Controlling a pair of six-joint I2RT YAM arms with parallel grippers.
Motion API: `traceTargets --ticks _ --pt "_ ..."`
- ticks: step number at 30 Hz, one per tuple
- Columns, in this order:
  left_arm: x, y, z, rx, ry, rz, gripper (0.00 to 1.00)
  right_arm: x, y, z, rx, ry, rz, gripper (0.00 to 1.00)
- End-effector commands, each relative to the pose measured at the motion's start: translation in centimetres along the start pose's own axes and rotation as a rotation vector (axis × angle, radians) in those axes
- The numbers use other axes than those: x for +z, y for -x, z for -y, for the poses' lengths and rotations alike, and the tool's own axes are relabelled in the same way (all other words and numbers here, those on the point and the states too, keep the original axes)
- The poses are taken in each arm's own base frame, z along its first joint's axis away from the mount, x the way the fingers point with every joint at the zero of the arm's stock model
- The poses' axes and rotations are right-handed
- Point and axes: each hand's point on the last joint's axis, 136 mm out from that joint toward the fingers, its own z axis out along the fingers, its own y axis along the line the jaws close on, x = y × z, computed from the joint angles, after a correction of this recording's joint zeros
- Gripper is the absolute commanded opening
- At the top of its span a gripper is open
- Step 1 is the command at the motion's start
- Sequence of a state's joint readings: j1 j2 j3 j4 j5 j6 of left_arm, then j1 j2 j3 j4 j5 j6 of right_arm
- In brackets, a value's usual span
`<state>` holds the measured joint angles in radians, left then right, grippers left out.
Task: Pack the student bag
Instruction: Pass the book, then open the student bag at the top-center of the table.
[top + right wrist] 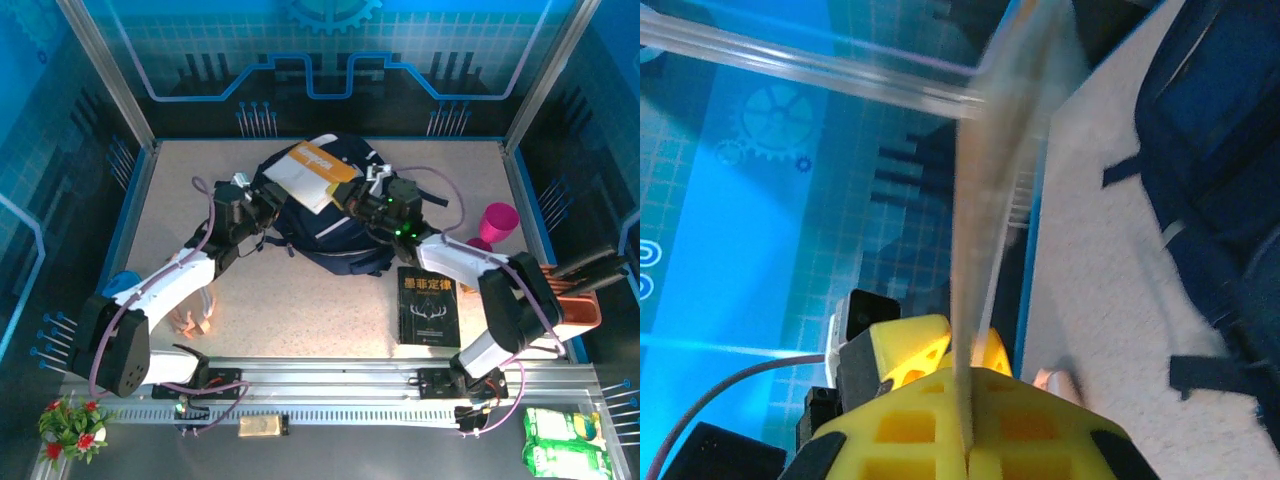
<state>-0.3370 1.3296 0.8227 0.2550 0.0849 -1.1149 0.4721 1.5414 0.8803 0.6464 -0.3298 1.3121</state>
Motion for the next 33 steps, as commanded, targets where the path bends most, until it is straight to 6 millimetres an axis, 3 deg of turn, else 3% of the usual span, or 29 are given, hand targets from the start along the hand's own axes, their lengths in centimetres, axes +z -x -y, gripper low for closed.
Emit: traceTargets --ticks 1,6,13,14,16,22,29,33 --pt "0.3 -1.0 -0.5 0.189 0.131 -0.078 0.49 -3.2 1.8 1.0 -0.125 -0.102 0.07 0.0" --pt "2.2 -3.5 0.2 0.357 0.157 -0.198 0.65 -8.7 3.5 1.6 -0.259 -0.301 0.145 0.0" --pt "5.7 -8.5 0.6 0.726 0.217 -0.332 0.75 -16.6 5.6 3.5 -0.336 -0.603 0.268 0.0" --pt "6.2 -9.4 0.5 0.779 0.226 -0.356 0.76 -17.3 6.3 2.5 -0.348 -0.61 0.295 0.0" --pt "7.3 -11.3 0.3 0.899 0.259 -0.417 0.78 -18.9 6.7 2.8 -0.349 -0.661 0.319 0.0" --pt "9.8 -15.4 -1.8 1.209 0.387 -0.555 0.79 -21.7 7.3 3.4 -0.331 -0.714 0.358 0.0" --pt "12.2 -17.5 -3.8 1.337 0.456 -0.654 0.75 -22.7 7.6 3.8 -0.303 -0.714 0.377 0.0" --pt "13.3 -17.7 -4.9 1.354 0.521 -0.677 0.71 -22.7 7.7 3.8 -0.294 -0.705 0.381 0.0"
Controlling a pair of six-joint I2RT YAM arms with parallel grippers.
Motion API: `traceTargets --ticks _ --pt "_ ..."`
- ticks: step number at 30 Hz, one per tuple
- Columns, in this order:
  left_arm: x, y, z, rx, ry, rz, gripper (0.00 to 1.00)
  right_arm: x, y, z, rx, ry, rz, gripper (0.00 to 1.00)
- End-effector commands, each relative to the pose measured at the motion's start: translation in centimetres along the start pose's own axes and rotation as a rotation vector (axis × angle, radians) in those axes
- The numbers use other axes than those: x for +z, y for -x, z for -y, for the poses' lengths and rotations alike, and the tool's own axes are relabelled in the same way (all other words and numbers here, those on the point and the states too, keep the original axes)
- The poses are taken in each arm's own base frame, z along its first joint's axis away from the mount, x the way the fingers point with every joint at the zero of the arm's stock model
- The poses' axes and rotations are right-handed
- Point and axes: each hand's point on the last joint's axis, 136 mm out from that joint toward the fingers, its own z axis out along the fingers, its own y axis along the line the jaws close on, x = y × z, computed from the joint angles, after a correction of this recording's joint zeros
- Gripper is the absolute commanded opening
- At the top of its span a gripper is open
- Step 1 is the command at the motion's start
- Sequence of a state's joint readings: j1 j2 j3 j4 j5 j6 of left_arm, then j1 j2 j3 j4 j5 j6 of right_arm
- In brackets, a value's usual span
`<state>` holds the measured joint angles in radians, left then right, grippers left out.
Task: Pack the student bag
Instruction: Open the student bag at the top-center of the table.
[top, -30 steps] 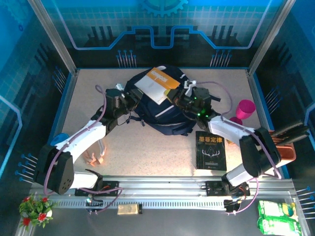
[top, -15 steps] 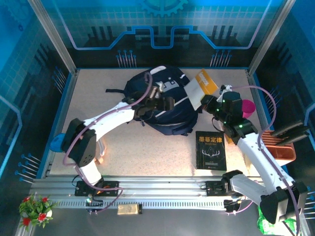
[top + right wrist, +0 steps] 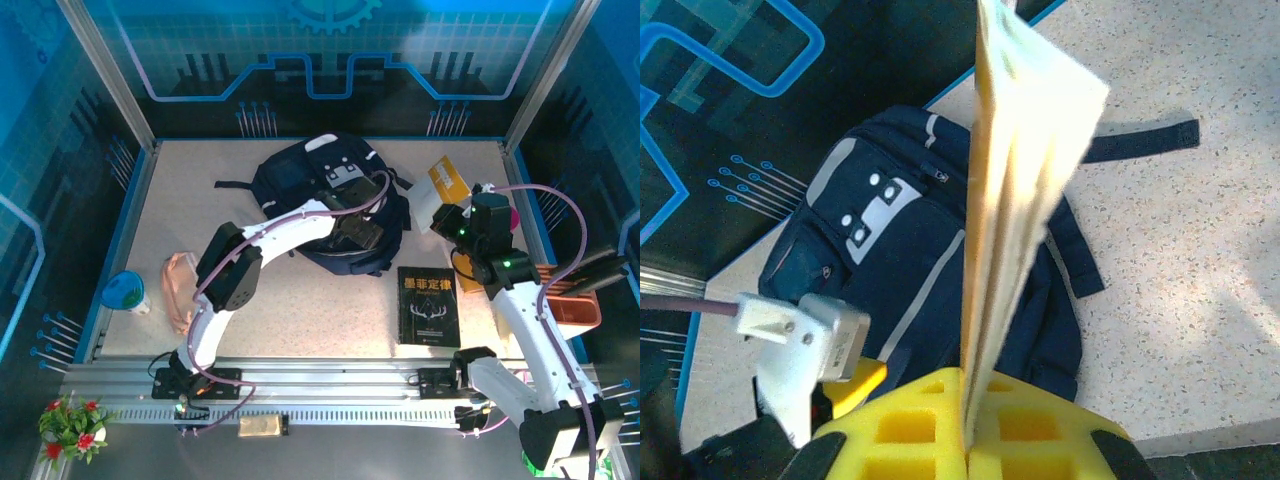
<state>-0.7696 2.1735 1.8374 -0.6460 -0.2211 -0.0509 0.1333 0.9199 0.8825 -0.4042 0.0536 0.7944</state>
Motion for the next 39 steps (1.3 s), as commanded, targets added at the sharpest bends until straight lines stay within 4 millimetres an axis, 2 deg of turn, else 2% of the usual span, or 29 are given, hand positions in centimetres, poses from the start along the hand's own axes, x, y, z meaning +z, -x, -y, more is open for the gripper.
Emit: traceTargets --ticks 1,8,9,10,15,17,23,31,35,39 --pt "0.8 -1.1 -0.8 0.062 0.072 -0.086 0.7 -0.6 0.5 -0.1 -0.001 0.013 0.017 0.0" --pt "2.1 -1.1 -1.8 0.07 0.154 -0.112 0.56 -0.6 0.7 -0.1 0.011 0.019 0.02 0.0" --pt "2.0 -1.0 -1.9 0.068 0.157 -0.108 0.51 -0.7 0.8 -0.2 0.011 0.022 0.024 0.01" --pt "2.0 -0.9 -1.9 0.066 0.157 -0.106 0.46 -0.3 0.0 0.5 0.013 0.007 0.005 0.0" --pt "1.0 0.0 -1.4 0.04 0.115 -0.082 0.22 -0.4 0.1 0.6 0.013 0.003 0.013 0.01" --pt "0.0 0.7 -1.1 0.024 0.082 -0.057 0.17 -0.7 0.2 0.6 0.01 0.001 0.018 0.01" --pt "-4.0 3.5 -1.8 -0.071 -0.019 0.071 0.12 -1.2 0.4 0.8 0.0 -0.008 0.023 0.01" --pt "-10.2 6.5 -5.5 -0.307 -0.149 0.317 0.07 -1.2 -0.6 0.3 -0.001 0.022 -0.027 0.01" --pt "-12.3 7.6 -7.2 -0.387 -0.185 0.417 0.07 -1.0 -1.6 0.0 0.017 0.048 -0.084 0.02" --pt "-13.5 8.6 -8.5 -0.426 -0.193 0.476 0.03 -0.7 -2.6 -0.5 0.054 0.086 -0.124 0.01"
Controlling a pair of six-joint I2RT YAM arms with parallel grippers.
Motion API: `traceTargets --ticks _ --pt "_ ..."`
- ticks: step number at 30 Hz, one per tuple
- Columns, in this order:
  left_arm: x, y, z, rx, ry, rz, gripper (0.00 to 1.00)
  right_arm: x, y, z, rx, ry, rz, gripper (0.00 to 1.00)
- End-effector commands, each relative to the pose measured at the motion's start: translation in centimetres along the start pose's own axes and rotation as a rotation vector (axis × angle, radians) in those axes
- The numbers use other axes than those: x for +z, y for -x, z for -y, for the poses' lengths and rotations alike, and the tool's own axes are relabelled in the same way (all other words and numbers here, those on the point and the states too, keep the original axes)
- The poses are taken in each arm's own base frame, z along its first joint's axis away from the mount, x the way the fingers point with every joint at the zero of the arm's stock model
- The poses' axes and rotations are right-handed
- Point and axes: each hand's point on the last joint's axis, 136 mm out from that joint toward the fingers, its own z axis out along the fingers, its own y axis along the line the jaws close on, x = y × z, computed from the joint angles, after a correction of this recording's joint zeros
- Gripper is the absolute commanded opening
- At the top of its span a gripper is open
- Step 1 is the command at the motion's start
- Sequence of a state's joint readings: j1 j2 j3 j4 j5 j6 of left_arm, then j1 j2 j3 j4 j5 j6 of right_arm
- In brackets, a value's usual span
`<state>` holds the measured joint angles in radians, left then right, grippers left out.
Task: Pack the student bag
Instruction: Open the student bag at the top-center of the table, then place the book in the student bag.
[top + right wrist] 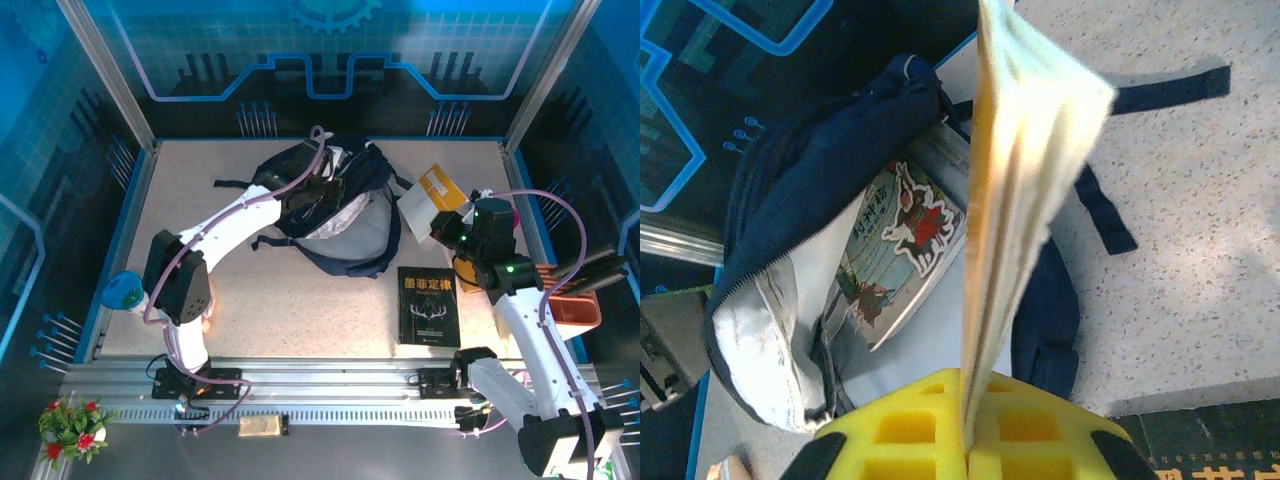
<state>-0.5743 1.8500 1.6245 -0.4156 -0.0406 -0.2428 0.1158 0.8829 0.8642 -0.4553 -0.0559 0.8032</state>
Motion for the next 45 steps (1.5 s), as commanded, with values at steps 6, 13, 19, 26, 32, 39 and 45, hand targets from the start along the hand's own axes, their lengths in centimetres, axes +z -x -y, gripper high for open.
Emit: traceTargets --ticks 6,13,19,26,32,39,45 --pt "-3.1 5.6 1.7 -0.082 -0.11 0.196 0.02 1.5 -2.8 -2.9 0.102 0.181 -0.119 0.03" --pt "-3.7 6.3 1.9 -0.123 -0.166 0.181 0.01 5.1 -4.8 -6.8 0.153 0.309 -0.206 0.03" --pt "-4.2 6.5 2.0 -0.142 -0.216 0.169 0.0 9.1 -6.3 -8.6 0.199 0.333 -0.252 0.03" --pt "-4.8 6.6 1.8 -0.162 -0.243 0.165 0.0 14.1 -7.3 -6.9 0.242 0.214 -0.214 0.03" --pt "-5.4 6.9 1.4 -0.172 -0.246 0.169 0.0 18.2 -8.6 -5.0 0.31 0.106 -0.22 0.05" --pt "-5.6 6.7 1.0 -0.196 -0.249 0.161 0.0 23.0 -9.8 -6.6 0.354 0.117 -0.29 0.08" --pt "-5.5 6.3 0.7 -0.211 -0.246 0.153 0.0 26.0 -11.5 -8.7 0.327 0.162 -0.379 0.14"
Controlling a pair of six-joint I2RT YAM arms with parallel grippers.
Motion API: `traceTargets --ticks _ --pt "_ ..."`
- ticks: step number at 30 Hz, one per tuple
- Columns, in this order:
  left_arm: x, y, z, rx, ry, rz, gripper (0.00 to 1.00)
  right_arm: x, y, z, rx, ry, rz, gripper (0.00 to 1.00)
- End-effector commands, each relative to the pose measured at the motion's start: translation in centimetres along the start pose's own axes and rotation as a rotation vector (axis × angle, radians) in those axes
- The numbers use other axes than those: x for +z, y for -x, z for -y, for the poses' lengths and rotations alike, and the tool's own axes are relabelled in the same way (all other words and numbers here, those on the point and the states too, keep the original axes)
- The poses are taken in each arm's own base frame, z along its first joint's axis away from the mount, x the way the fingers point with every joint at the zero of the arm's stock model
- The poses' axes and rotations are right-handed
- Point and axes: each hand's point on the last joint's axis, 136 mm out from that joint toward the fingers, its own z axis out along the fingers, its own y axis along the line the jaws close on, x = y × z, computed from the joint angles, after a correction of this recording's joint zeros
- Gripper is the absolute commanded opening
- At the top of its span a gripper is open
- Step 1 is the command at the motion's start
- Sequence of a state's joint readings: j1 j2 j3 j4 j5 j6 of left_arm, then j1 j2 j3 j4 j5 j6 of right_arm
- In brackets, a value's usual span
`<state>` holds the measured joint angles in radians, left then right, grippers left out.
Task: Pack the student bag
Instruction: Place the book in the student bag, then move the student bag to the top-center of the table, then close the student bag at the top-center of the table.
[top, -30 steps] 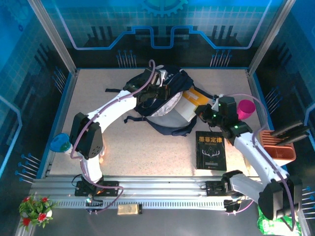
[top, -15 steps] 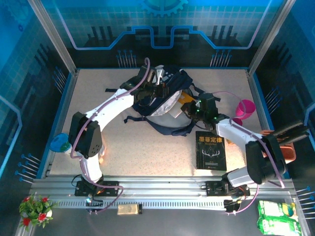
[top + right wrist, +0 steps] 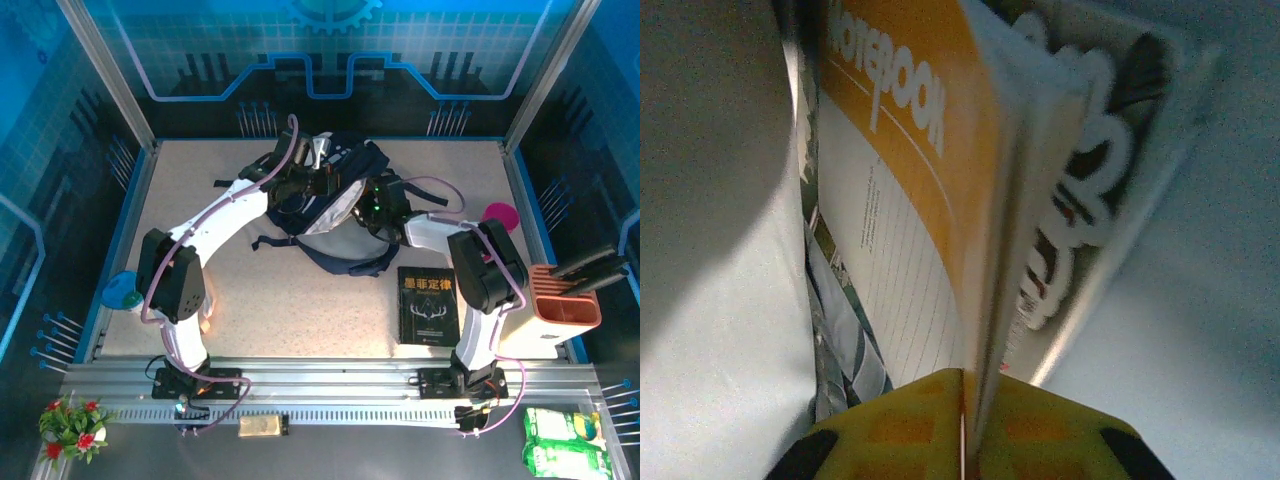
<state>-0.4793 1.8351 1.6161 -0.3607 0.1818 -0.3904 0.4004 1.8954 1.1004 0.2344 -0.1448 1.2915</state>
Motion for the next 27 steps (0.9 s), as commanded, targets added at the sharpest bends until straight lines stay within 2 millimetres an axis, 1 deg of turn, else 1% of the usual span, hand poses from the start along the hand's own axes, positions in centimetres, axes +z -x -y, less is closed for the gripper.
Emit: traceTargets --ticks 1,3,4,5,7,10,12,16,19,20,22,23,24,25,27 --pt "-4.2 4.1 2.9 -0.004 -0.096 0.141 0.0 1.5 -1.2 -2.8 -0.034 0.079 -0.08 0.16" --pt "-4.1 4.1 2.7 -0.006 -0.097 0.139 0.0 1.9 -1.7 -3.5 -0.061 0.098 -0.128 0.23" --pt "-4.0 4.0 2.7 -0.005 -0.107 0.136 0.0 1.9 -1.9 -3.5 -0.062 0.091 -0.144 0.27" --pt "-4.0 3.9 2.8 -0.005 -0.124 0.134 0.0 1.8 -2.0 -3.5 -0.066 0.093 -0.154 0.31" --pt "-3.6 3.6 2.3 -0.013 -0.123 0.129 0.0 1.0 -2.0 -3.4 -0.073 0.096 -0.152 0.38" --pt "-3.2 3.1 0.4 -0.036 -0.083 0.12 0.0 -1.2 -2.3 -3.1 -0.099 0.1 -0.138 0.48" --pt "-3.1 2.8 -1.2 -0.049 -0.048 0.12 0.0 -3.2 -2.5 -2.8 -0.136 0.092 -0.122 0.55" --pt "-3.4 2.0 -4.3 -0.054 0.024 0.117 0.0 -6.9 -2.8 -1.7 -0.232 0.045 -0.088 0.66" --pt "-3.7 1.0 -7.0 -0.057 0.096 0.099 0.0 -9.6 -2.7 0.0 -0.312 -0.021 -0.044 0.71" --pt "-3.9 0.5 -7.9 -0.06 0.12 0.093 0.0 -10.4 -2.5 1.0 -0.335 -0.065 -0.029 0.72" --pt "-4.2 -0.4 -9.2 -0.056 0.152 0.077 0.0 -12.0 -2.1 2.3 -0.388 -0.136 0.007 0.74" --pt "-4.4 -1.0 -9.6 -0.045 0.159 0.066 0.03 -13.1 -1.8 2.9 -0.418 -0.179 0.032 0.75" --pt "-4.6 -1.6 -9.7 -0.032 0.158 0.052 0.08 -14.1 -1.5 3.7 -0.443 -0.23 0.052 0.76" --pt "-4.7 -2.0 -9.7 -0.023 0.153 0.039 0.16 -15.0 -1.4 4.4 -0.46 -0.277 0.063 0.77" --pt "-4.9 -2.8 -9.0 -0.021 0.109 0.022 0.36 -16.7 -0.9 5.7 -0.487 -0.36 0.094 0.8"
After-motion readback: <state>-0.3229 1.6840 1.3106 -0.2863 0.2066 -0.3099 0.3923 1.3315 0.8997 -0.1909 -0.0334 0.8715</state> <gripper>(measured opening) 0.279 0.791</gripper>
